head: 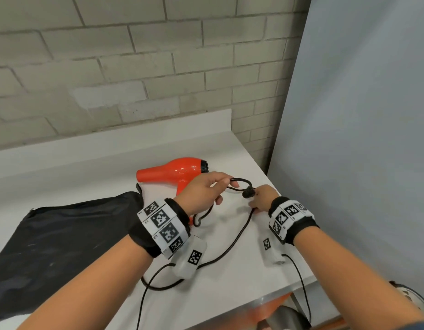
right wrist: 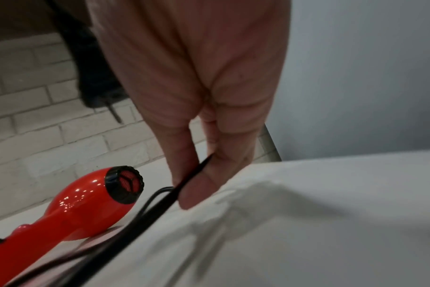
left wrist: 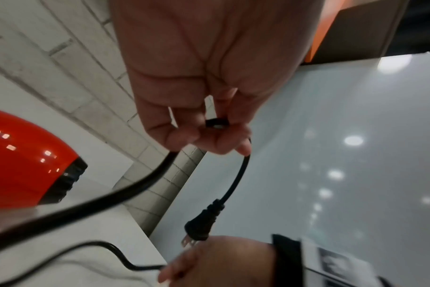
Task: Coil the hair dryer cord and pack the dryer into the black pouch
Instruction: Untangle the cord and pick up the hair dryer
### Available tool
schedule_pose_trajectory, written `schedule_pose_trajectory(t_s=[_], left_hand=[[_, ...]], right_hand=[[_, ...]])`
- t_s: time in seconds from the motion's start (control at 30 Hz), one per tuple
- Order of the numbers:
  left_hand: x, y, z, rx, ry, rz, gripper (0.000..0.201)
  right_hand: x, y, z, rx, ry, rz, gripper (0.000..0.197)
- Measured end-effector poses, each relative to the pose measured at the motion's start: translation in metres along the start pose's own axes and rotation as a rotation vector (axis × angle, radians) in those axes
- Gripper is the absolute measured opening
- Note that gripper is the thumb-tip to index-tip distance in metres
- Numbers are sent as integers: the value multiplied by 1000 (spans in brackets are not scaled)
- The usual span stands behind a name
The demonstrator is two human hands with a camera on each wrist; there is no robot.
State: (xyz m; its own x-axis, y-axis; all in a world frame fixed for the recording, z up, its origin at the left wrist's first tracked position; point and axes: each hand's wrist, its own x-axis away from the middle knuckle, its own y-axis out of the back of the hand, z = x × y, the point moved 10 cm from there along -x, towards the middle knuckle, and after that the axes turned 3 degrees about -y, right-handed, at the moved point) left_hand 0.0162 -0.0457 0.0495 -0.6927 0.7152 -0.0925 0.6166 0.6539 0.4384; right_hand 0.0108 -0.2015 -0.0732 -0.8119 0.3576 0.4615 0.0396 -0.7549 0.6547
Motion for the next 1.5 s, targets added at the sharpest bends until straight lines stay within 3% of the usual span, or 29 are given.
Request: schedule_pose_trajectory(t_s=[0.1, 0.2, 0.27, 0.43, 0.67, 0.8, 0.9, 1.0, 1.1, 1.23, 1.5], left_hand=[[-14, 13, -12, -180, -137, -139, 23], [-21, 5, -4, -299, -164, -136, 21], [-19, -12, 13, -443, -119, -28, 22], [14, -54, 66, -739, 109, 431, 26], [31, -63, 111, -930, 348, 584, 29], [32, -41, 100, -802, 286, 501, 33], [23, 6, 97, -746, 297, 328, 38], [17, 48, 107, -793, 365, 220, 47], [8, 61, 115, -860, 339, 212, 60], [1, 57, 128, -838, 276, 250, 56], [3, 53, 149, -667, 234, 242, 74]], right_hand=[[4, 9, -22, 154, -100, -28, 26], [19, 12, -35, 444, -138, 2, 20], [24, 18, -44, 566, -155, -20, 28], [31, 22, -59, 733, -172, 8, 33], [33, 24, -61, 733, -176, -14, 31], [33, 26, -54, 685, -208, -92, 31], [41, 8, -5, 485, 32, -162, 30], [60, -38, 60, 276, 315, -34, 24], [69, -83, 104, 238, 440, 92, 22], [54, -118, 124, 274, 365, 104, 34], [14, -136, 119, 357, 198, 11, 65]])
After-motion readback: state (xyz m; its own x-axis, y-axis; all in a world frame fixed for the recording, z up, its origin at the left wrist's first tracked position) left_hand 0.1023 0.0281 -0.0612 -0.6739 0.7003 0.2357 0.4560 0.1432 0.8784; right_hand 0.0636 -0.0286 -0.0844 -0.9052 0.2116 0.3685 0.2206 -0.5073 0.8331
